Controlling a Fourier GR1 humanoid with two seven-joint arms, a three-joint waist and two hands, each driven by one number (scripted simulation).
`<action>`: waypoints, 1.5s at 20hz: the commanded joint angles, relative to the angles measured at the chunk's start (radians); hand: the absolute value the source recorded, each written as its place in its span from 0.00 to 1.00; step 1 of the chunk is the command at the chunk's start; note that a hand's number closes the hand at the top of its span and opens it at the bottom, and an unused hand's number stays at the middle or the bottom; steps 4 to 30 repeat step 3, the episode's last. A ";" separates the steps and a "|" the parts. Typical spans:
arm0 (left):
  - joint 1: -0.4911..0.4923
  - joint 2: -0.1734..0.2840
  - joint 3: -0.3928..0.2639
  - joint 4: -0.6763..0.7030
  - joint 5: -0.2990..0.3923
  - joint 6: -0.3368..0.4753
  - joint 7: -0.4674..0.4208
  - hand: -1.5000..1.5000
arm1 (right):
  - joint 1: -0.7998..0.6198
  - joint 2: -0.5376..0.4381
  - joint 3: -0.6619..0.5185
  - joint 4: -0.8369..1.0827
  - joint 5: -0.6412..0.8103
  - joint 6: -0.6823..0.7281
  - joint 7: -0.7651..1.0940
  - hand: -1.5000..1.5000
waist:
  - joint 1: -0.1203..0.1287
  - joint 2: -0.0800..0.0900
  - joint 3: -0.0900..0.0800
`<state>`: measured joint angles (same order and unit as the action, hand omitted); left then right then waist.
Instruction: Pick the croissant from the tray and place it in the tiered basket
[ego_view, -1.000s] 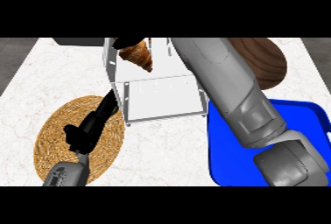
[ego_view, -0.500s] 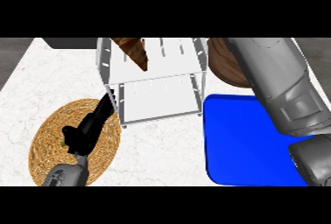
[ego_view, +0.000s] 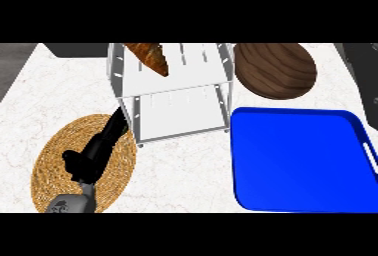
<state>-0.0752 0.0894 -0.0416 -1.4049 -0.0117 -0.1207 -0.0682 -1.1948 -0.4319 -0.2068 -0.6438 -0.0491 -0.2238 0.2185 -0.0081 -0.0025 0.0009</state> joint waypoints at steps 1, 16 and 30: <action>0.013 -0.023 -0.022 -0.015 -0.011 0.009 -0.005 0.50 | 0.079 -0.139 -0.074 0.002 -0.063 0.143 -0.041 0.00 | 0.010 0.004 0.000; -0.040 -0.021 -0.011 0.025 -0.018 0.016 0.013 0.50 | 0.130 -0.204 -0.084 0.018 -0.073 0.243 -0.083 0.00 | 0.008 0.007 0.000; -0.040 -0.021 -0.011 0.025 -0.018 0.016 0.013 0.50 | 0.130 -0.204 -0.084 0.018 -0.073 0.243 -0.083 0.00 | 0.008 0.007 0.000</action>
